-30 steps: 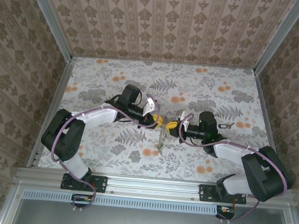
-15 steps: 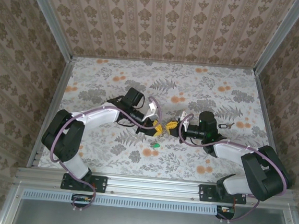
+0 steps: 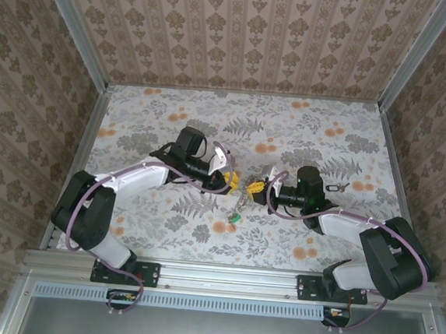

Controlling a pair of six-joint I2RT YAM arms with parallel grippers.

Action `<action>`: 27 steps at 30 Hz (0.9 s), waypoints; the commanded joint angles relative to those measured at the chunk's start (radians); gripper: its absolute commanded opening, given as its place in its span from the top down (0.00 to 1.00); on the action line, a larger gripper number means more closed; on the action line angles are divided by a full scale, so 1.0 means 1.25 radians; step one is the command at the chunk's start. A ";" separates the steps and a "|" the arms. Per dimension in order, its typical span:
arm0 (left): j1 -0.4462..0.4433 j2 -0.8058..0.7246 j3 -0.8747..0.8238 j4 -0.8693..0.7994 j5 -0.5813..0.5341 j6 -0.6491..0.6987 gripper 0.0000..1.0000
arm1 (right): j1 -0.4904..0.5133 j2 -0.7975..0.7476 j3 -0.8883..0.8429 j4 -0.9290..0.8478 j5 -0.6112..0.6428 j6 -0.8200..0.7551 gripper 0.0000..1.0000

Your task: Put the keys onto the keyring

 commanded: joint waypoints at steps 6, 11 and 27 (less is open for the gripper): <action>-0.010 0.072 0.042 0.015 0.072 0.040 0.71 | -0.017 0.006 0.022 0.018 -0.063 0.002 1.00; -0.010 0.093 0.046 0.044 0.078 0.024 0.70 | -0.016 0.014 0.024 0.029 -0.070 0.016 1.00; -0.020 0.112 0.051 0.007 0.083 0.041 0.76 | -0.018 0.017 0.031 0.039 -0.060 0.025 1.00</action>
